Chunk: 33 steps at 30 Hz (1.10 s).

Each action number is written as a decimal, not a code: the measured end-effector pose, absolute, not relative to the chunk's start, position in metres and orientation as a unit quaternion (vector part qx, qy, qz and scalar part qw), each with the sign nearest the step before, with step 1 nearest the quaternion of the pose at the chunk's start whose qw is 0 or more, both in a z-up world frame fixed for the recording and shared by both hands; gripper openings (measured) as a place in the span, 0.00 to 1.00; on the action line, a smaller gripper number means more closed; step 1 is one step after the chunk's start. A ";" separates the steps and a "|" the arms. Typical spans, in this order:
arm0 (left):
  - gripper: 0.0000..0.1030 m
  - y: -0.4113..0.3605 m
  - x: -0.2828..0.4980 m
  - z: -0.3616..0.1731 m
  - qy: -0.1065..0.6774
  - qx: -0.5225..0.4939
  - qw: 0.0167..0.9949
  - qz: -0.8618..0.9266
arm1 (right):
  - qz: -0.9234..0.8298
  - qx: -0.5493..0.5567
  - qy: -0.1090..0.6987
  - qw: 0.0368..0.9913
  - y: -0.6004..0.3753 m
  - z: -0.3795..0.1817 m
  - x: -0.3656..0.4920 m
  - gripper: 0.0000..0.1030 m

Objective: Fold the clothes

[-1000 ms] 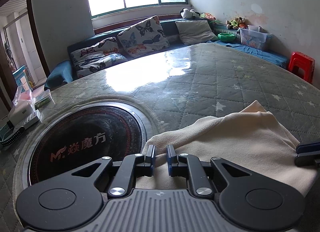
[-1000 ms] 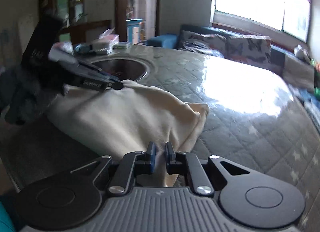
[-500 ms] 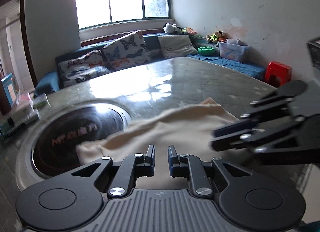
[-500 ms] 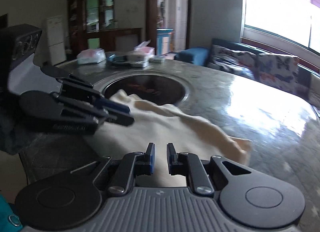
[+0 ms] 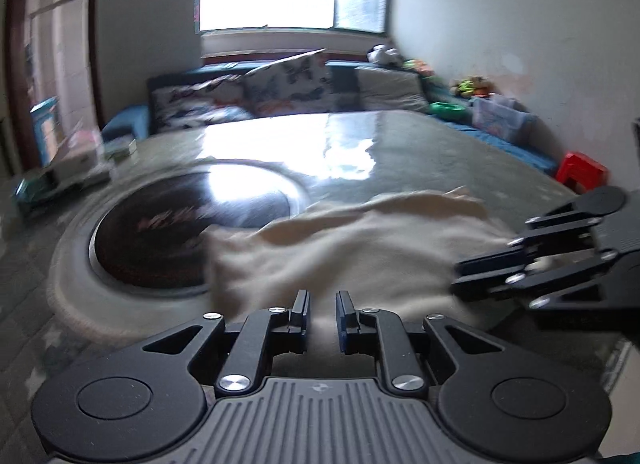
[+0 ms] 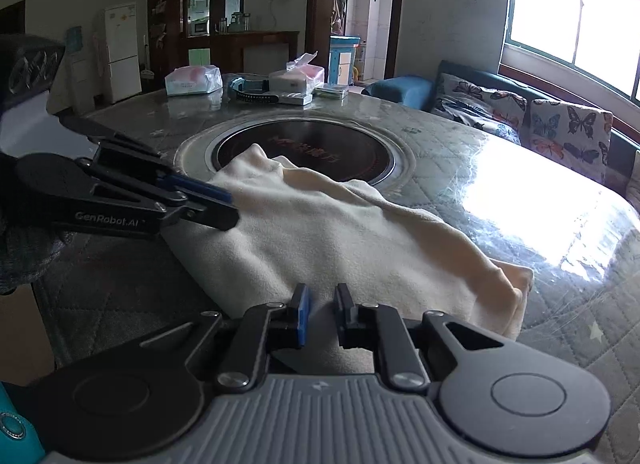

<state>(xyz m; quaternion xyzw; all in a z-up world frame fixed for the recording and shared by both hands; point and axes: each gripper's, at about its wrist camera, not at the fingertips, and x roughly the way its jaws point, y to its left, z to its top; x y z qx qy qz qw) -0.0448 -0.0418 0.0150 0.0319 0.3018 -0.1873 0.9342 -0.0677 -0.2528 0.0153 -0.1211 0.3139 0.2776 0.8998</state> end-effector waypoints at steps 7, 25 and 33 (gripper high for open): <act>0.18 -0.025 -0.031 0.026 0.297 -0.002 0.939 -0.174 | 0.278 -0.120 0.318 0.898 -0.253 0.017 -0.067 0.13; 0.19 -0.031 0.028 0.018 0.322 0.027 0.939 -0.122 | 0.257 -0.086 0.323 0.907 -0.258 0.034 -0.017 0.24; 0.19 -0.030 0.031 0.024 0.317 0.022 0.939 -0.128 | 0.218 -0.048 0.362 0.905 -0.267 0.020 0.034 0.22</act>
